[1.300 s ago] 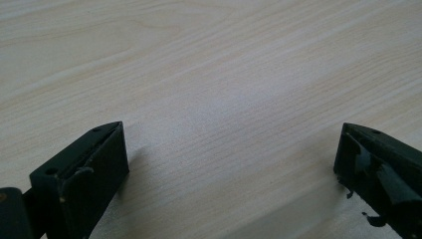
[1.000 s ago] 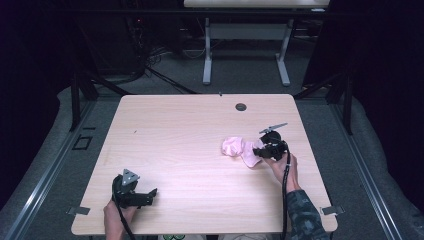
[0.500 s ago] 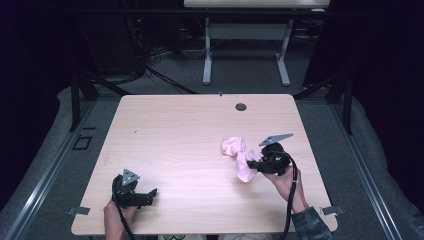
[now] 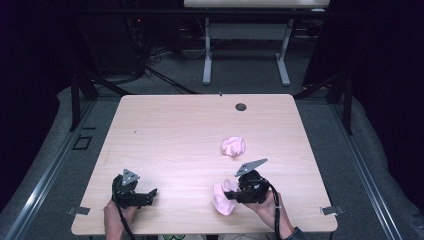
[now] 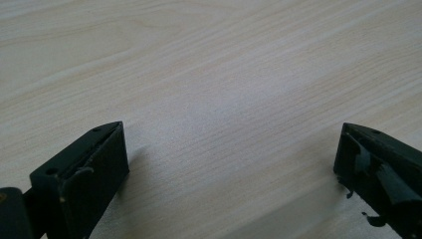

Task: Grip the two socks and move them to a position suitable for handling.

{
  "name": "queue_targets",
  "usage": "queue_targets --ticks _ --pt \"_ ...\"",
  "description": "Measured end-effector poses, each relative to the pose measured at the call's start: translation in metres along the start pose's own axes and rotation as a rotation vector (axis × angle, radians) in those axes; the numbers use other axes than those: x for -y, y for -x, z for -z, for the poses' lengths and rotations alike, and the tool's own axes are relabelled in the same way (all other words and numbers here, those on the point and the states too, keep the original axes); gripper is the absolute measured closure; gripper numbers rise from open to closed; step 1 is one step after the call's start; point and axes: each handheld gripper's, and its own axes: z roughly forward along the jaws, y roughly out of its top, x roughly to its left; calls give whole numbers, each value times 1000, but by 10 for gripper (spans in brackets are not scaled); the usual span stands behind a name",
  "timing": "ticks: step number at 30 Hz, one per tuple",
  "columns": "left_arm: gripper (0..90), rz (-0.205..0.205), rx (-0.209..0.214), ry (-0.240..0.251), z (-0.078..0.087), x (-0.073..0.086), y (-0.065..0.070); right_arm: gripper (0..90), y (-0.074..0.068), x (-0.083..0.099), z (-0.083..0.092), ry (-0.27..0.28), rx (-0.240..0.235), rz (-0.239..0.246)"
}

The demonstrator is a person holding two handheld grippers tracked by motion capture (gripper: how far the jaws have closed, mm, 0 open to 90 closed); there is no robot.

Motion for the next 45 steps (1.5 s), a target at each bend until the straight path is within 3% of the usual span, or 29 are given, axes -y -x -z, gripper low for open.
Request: queue_targets --ticks 8,12,14,15,16,18,19,20,21,22,28,32,36,38,45 --pt "4 0 0 0 0 0 0 783 -10 13 -27 -90 43 40" --pt "4 0 0 0 0 0 0 761 -15 16 -31 -106 74 62" --pt "4 0 0 0 0 0 0 602 -15 18 -32 -103 72 63" --pt "4 0 0 0 0 0 0 602 -15 18 -32 -103 72 63" --pt "4 0 0 0 0 0 0 537 -16 18 -31 -99 79 58" --pt "4 0 0 0 0 0 0 328 -15 17 -23 -84 91 55" --pt "4 0 0 0 0 0 0 328 -15 17 -23 -84 91 55" --pt "4 0 0 0 0 0 0 204 -12 15 -18 -80 106 49" --pt "4 0 0 0 0 0 0 204 -12 15 -18 -80 106 49" --pt "4 0 0 0 0 0 0 148 -8 13 -12 -81 111 50" --pt "4 0 0 0 0 0 0 92 2 6 0 -81 111 45" --pt "4 -1 0 1 0 0 0 17 15 -3 12 -56 142 33" --pt "4 -1 -1 2 0 0 0 0 27 -14 17 -34 167 18" --pt "4 -1 0 1 0 0 0 0 41 -28 21 -20 189 7" --pt "4 1 -1 2 0 0 0 0 70 -52 16 -7 205 -20"
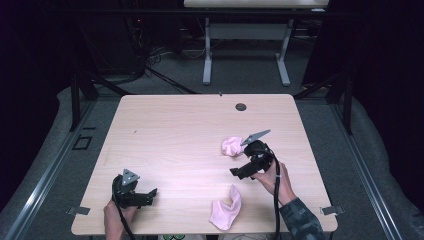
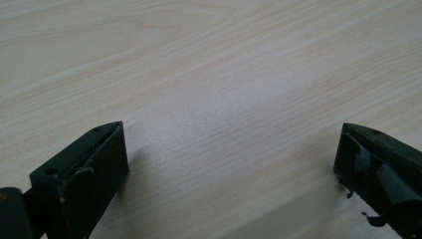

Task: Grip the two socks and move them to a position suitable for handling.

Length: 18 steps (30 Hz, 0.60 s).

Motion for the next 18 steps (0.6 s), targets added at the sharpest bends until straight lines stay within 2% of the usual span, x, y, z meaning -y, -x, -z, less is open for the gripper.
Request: queue_targets --ticks 1,2,7,10,11,18 --pt "4 -1 0 -1 0 0 0 0 9 -7 -6 -1 14 -9" --pt "4 -1 0 -1 0 0 0 0 13 -10 -10 -4 5 -18" --pt "4 0 0 0 0 0 0 0 26 -21 -23 -10 14 -40" --pt "4 -1 0 0 0 0 0 0 34 -28 -33 -34 15 -54" --pt "4 -1 1 -1 0 0 0 4 36 -30 -37 -35 30 -57" --pt "4 -1 0 0 0 0 0 143 55 -40 -65 -52 74 -91"
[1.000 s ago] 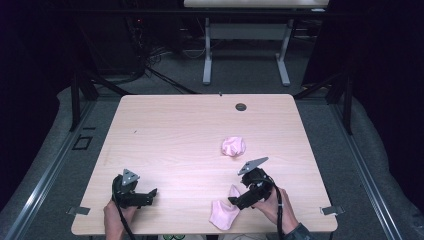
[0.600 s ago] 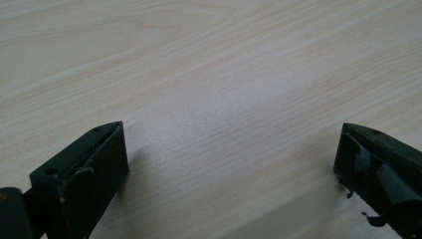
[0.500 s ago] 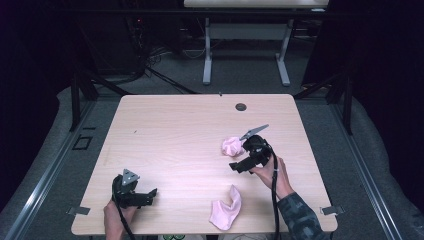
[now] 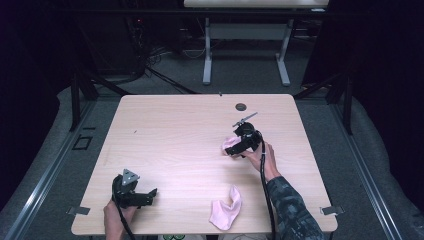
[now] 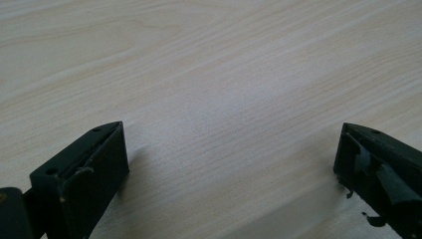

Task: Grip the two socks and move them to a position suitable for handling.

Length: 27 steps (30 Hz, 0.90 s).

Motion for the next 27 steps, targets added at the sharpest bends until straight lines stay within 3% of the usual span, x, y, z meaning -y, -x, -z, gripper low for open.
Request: queue_targets --ticks 4,5,8,10,11,16,20,23,24,27 --pt "4 1 0 0 0 0 0 251 8 -2 -17 -3 27 -37" --pt "4 -1 1 -1 0 0 0 317 11 -1 -22 -37 40 -35" --pt "4 0 1 -1 0 0 0 373 13 1 -27 -35 45 -49" --pt "4 0 0 0 0 0 0 506 13 3 -29 -43 64 -51" --pt "4 0 1 -2 0 0 0 506 13 3 -29 -43 64 -51" --pt "4 0 1 -2 0 0 0 726 13 9 -28 2 47 -58" --pt "4 0 1 -1 0 0 0 745 13 10 -27 6 40 -62" --pt "4 1 1 0 0 0 0 747 11 9 -17 28 12 -78" --pt "4 0 3 -4 0 0 0 747 4 8 -4 62 -2 -69" --pt "4 -1 4 -4 0 0 0 746 -7 7 10 81 -21 -46"
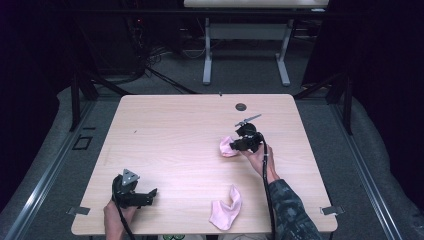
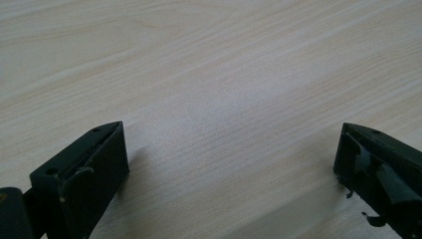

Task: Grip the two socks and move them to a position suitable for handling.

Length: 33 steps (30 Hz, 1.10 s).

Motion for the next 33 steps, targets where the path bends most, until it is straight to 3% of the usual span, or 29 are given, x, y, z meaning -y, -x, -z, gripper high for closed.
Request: queue_targets --ticks 6,7,12,13,21,28,30,31,32,33 --pt "4 1 -3 4 0 0 0 746 -39 3 29 31 -47 94" --pt "4 2 -3 4 0 0 0 745 -50 7 32 26 -59 115" --pt "4 1 -3 2 0 0 0 745 -65 17 28 -3 -86 138" --pt "4 1 -2 2 0 0 0 745 -71 22 23 -35 -90 152" --pt "4 2 -3 2 0 0 0 742 -73 39 2 -116 -87 154" --pt "4 1 -3 2 0 0 0 704 -69 42 -10 -160 -72 160" --pt "4 2 -3 4 0 0 0 585 -68 44 -12 -160 -62 156" --pt "4 1 -3 2 0 0 0 464 -66 45 -10 -151 -81 148" --pt "4 1 -3 2 0 0 0 464 -66 45 -10 -151 -81 148" --pt "4 1 -3 3 0 0 0 400 -65 45 -7 -145 -83 142"
